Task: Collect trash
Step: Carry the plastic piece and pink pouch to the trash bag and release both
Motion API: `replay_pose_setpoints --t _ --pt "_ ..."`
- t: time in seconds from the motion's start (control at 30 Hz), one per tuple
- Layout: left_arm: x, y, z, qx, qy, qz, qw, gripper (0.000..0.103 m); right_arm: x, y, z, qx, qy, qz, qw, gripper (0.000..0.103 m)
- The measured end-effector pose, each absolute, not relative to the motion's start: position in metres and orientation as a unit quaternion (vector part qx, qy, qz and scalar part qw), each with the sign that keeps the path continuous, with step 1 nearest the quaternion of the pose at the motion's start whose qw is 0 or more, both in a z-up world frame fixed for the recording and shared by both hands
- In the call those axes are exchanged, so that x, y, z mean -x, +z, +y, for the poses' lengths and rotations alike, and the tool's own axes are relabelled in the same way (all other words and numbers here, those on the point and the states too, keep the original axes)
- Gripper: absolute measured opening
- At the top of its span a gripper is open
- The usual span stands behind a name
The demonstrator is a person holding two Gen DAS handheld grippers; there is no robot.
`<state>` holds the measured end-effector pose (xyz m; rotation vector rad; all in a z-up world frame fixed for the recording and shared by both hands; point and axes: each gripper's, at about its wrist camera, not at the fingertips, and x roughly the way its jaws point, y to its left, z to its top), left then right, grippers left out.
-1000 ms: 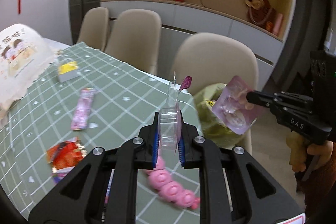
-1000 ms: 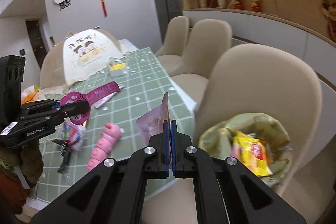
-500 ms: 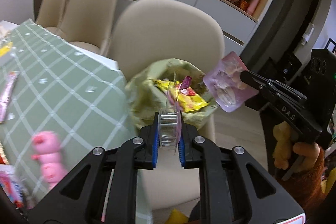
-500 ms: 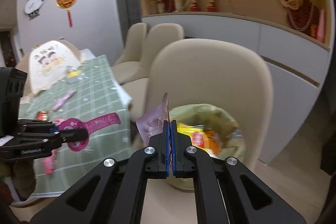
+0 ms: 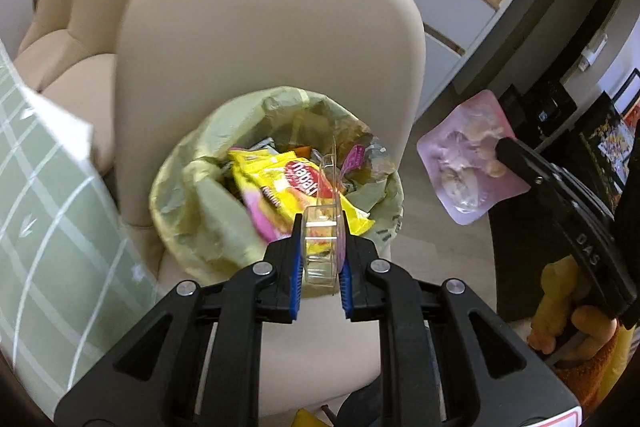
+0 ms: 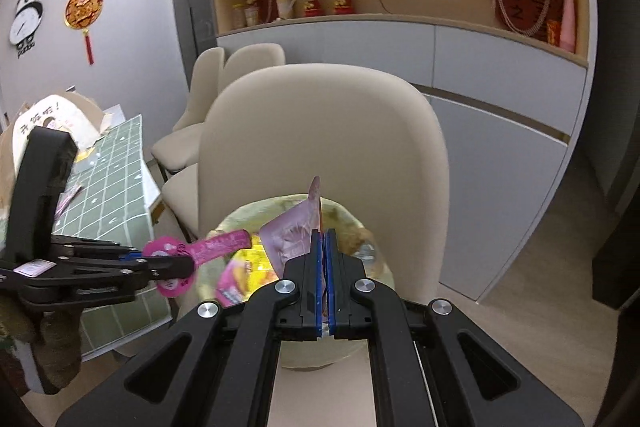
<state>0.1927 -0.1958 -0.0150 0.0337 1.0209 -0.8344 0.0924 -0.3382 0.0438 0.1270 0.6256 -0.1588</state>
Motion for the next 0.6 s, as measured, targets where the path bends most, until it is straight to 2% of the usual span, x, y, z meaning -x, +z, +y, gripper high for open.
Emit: replay_pose_setpoints --t 0.2,0.47,0.5,0.53,0.6 --pt "-0.220 -0.035 -0.214 -0.042 -0.389 0.482 0.784 0.014 -0.101 0.035 -0.354 -0.067 -0.078 0.311 0.945 0.004" --pt "-0.243 -0.059 -0.221 -0.026 -0.395 0.517 0.759 0.014 -0.130 0.024 -0.360 -0.070 -0.077 0.321 0.941 0.004" --pt "-0.244 -0.061 -0.220 -0.024 -0.390 0.519 0.760 0.019 -0.135 0.022 -0.358 -0.068 -0.076 0.323 0.941 0.004" --pt "-0.246 -0.062 -0.220 -0.023 -0.385 0.518 0.763 0.030 -0.138 0.020 -0.357 -0.068 -0.076 0.325 0.940 0.004" --pt "-0.247 -0.060 -0.215 -0.017 -0.379 0.514 0.770 0.035 -0.145 0.015 -0.354 -0.072 -0.072 0.329 0.939 0.004"
